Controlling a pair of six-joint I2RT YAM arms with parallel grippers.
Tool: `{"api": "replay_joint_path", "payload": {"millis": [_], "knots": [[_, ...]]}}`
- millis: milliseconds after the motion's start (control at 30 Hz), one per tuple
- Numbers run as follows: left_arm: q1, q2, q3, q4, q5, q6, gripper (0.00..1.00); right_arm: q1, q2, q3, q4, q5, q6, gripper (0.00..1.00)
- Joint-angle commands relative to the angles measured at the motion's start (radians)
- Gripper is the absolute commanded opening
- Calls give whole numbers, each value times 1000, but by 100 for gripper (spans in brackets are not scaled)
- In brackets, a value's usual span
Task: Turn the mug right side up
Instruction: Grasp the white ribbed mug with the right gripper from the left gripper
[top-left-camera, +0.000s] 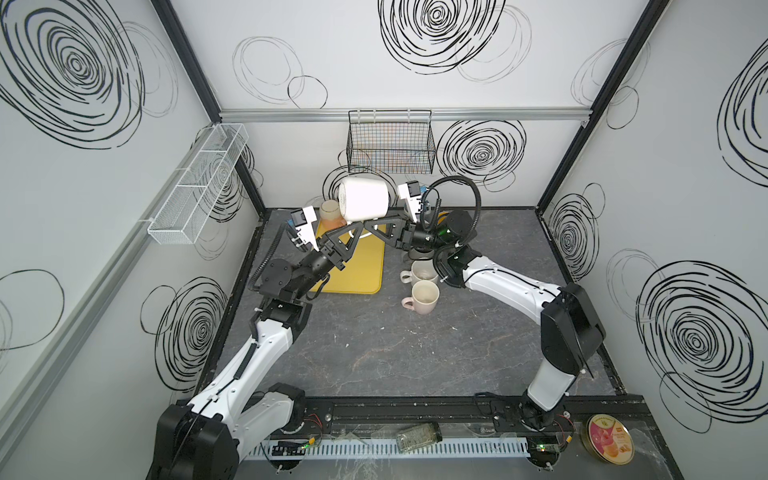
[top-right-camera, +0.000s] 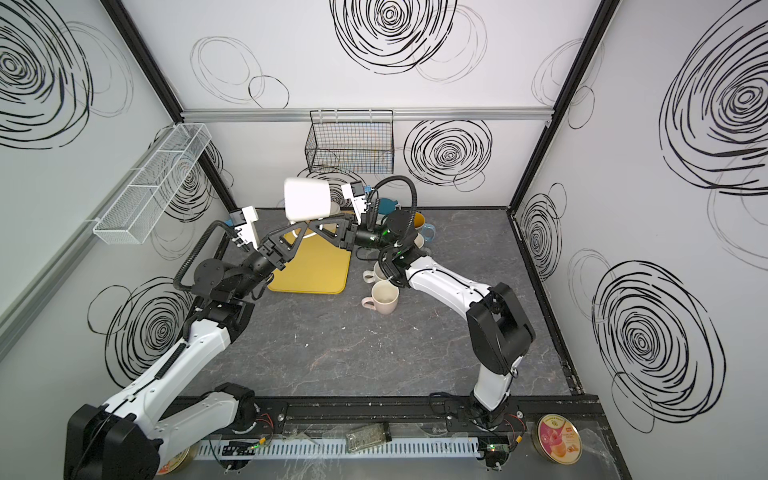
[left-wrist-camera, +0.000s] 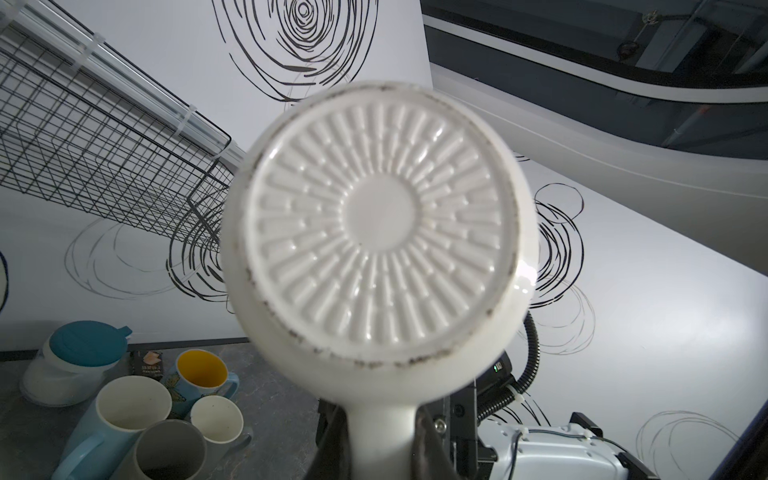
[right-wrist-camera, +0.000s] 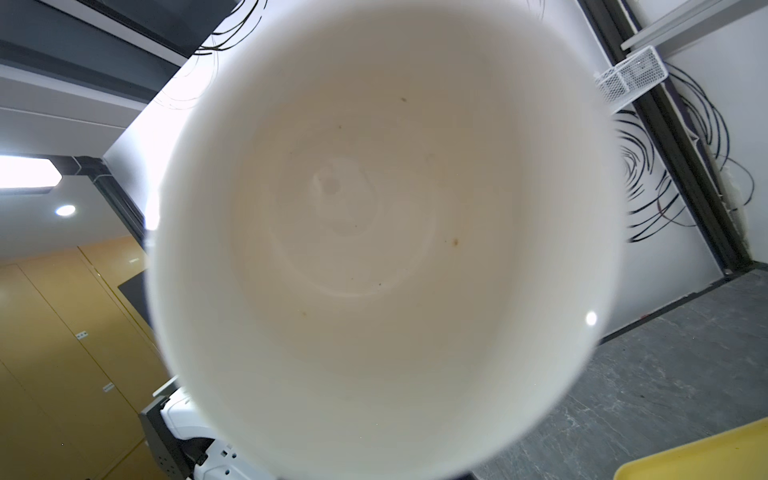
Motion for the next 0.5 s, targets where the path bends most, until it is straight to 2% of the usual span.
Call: {"api": "replay_joint_path", "payload": {"millis": [0, 133, 167, 333, 467], "knots": [[-13, -45, 8, 91, 9, 15, 0, -9, 1, 23, 86, -12, -10, 17], [-15, -46, 0, 53, 11, 25, 0, -26, -3, 18, 89, -31, -25, 2], [-14, -49, -2, 35, 7, 34, 3, -35, -10, 15, 83, -35, -36, 0], [-16, -74, -5, -49, 6, 86, 27, -72, -40, 23, -16, -66, -133, 0], [-18, -91, -5, -104, -2, 126, 39, -84, -73, 35, -182, -86, -282, 0]]}}
